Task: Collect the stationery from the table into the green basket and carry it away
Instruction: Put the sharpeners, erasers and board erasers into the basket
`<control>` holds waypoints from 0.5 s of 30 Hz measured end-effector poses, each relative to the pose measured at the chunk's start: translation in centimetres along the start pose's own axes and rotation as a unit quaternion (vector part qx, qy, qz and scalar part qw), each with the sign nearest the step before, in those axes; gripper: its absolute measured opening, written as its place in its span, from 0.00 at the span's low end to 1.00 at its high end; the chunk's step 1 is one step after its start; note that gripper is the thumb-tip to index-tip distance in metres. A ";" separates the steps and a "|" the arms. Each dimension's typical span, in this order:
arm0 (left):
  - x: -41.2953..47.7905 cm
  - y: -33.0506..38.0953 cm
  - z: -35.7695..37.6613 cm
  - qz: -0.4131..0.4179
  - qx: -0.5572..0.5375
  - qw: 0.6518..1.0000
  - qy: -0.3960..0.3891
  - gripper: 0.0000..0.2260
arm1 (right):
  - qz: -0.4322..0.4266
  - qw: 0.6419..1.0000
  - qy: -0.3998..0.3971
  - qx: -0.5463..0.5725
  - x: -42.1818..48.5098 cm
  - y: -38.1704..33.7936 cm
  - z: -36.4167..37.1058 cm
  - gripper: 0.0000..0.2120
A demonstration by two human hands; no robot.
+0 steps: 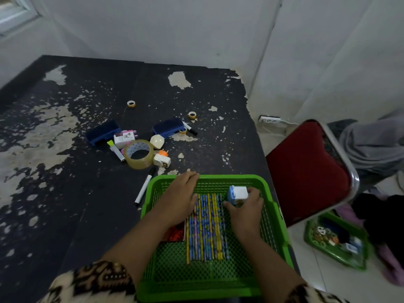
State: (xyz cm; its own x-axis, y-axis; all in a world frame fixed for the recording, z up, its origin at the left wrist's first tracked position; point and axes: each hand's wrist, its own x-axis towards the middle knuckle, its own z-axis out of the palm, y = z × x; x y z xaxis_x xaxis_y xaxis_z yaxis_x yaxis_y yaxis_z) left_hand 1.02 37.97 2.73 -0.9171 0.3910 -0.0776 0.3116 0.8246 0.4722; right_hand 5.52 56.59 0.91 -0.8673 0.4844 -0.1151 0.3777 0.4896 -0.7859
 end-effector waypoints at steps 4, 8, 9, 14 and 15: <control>-0.1 -0.8 -0.6 0.001 -0.033 0.999 -0.023 0.26 | -0.004 1.000 -0.002 0.001 0.6 0.2 0.8 0.32; -0.4 -2.5 -1.9 -0.007 -0.055 0.997 0.050 0.18 | -0.023 0.999 -0.009 -0.021 1.2 0.6 1.2 0.33; -0.4 -3.3 -2.2 -0.030 -0.076 0.993 0.080 0.15 | -0.019 0.999 -0.012 -0.025 1.2 0.6 1.3 0.34; 0.6 -8.3 -3.6 -0.197 -0.115 0.953 0.197 0.08 | -0.080 0.984 0.047 -0.151 0.3 0.5 1.8 0.39; 0.9 -9.2 -3.8 -0.246 -0.118 0.940 0.204 0.07 | -0.101 0.976 0.063 -0.181 0.2 0.2 1.9 0.36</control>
State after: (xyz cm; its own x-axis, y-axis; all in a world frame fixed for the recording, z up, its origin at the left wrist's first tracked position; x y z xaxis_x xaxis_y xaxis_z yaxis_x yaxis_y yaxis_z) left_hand -3.62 29.16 1.64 -0.9698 -0.2434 -0.0170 -0.1952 0.7324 0.6522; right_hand 4.83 55.40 -0.41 -0.8977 0.4258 0.1130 0.3133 0.7974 -0.5157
